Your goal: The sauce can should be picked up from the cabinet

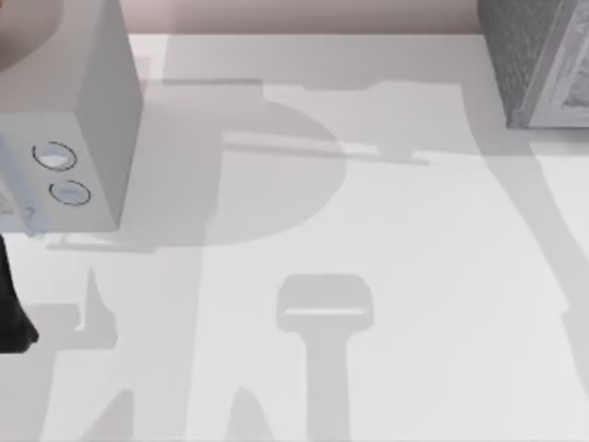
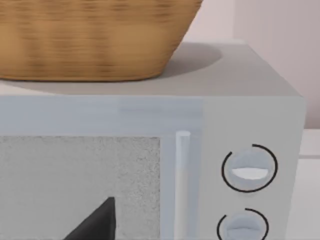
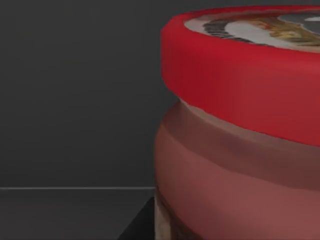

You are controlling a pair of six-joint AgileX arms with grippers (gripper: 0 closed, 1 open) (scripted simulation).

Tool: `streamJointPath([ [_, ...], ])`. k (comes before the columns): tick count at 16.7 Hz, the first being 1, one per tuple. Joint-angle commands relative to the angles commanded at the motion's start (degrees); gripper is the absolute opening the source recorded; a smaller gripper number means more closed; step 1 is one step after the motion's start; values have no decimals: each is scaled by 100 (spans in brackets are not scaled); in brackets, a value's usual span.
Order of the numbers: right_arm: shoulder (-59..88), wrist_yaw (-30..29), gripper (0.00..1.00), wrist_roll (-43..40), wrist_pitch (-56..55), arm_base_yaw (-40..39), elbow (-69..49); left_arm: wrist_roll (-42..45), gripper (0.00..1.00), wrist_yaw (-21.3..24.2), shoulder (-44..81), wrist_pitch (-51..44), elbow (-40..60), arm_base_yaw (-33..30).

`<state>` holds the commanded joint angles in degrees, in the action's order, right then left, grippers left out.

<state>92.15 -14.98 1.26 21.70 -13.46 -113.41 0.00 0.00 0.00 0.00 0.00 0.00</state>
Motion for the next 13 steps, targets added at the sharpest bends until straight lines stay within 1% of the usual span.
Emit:
streamJointPath([
  [6, 0, 0, 2, 0, 0, 0, 0, 0, 100, 0, 0, 0, 0, 0],
  [7, 0, 0, 0, 0, 0, 0, 0, 0, 100, 0, 0, 0, 0, 0],
  [13, 0, 0, 0, 0, 0, 0, 0, 0, 100, 0, 0, 0, 0, 0],
])
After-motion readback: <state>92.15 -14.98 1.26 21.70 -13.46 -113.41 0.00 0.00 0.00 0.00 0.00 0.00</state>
